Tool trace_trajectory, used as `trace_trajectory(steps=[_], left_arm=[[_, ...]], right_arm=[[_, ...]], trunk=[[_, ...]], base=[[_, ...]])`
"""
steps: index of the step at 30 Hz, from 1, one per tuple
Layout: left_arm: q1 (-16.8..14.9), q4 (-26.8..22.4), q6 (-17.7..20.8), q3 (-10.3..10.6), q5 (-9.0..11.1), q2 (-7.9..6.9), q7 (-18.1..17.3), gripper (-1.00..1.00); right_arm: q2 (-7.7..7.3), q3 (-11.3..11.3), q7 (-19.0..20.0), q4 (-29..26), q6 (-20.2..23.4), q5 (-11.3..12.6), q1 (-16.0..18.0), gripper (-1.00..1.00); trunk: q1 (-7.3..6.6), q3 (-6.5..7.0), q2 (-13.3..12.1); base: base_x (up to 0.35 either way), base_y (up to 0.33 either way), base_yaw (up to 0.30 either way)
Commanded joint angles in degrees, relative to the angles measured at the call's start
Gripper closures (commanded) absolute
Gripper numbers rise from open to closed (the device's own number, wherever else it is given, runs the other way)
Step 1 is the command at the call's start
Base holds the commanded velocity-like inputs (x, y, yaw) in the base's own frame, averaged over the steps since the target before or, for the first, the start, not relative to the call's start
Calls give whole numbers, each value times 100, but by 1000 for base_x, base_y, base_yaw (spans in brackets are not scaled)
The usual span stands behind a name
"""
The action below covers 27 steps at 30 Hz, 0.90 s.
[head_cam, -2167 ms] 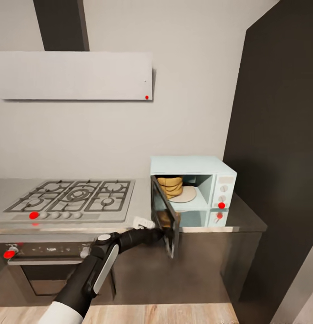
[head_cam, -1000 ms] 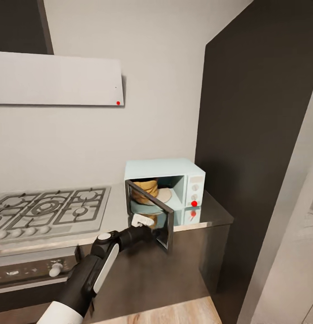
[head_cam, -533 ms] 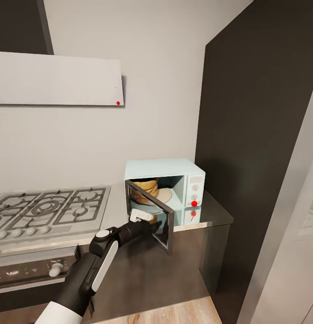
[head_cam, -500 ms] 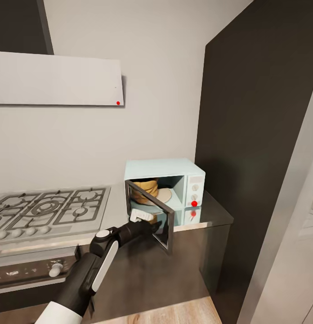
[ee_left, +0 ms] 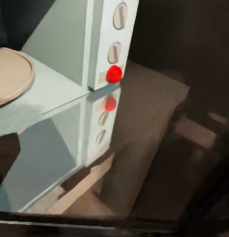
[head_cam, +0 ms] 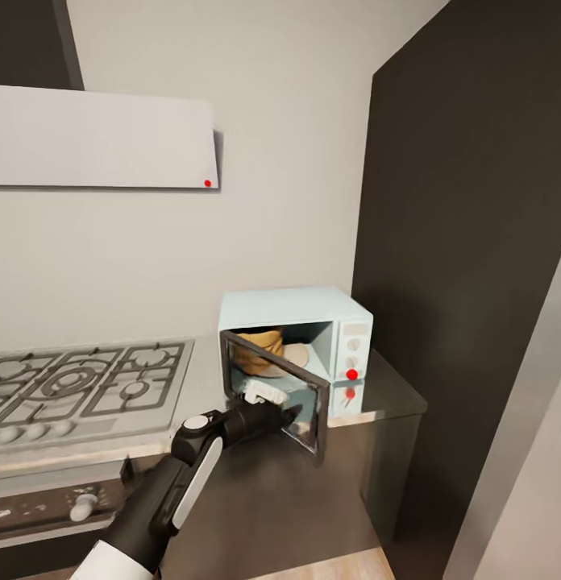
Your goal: In the kitchen, take the popcorn bag from the countertop, put it into the microwave, and heat it until the popcorn is cooked so the cooked popcorn ends up inside the bag.
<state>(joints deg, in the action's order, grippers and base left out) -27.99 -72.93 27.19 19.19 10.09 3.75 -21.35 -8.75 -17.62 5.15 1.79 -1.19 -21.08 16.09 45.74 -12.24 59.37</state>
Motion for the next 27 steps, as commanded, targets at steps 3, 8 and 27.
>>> trace_trajectory(steps=[3, 8, 27], left_arm=[[-4, 14, 53, 153, 33, 73, 19, -100], [-4, 210, 59, 976, 41, 353, 1343, -100], [-4, 235, 52, 1263, 28, 451, 2012, -100]], right_arm=[[-4, -49, 12, 14, -12, -46, 7, -100], [-4, -49, 12, 14, -12, -46, 8, -100], [-8, -49, 12, 16, -12, -46, 8, -100]], trunk=[[3, -8, 4], [3, -8, 4], [3, -8, 4]], base=[[213, -92, 0], [194, -97, 0], [177, -76, 0]])
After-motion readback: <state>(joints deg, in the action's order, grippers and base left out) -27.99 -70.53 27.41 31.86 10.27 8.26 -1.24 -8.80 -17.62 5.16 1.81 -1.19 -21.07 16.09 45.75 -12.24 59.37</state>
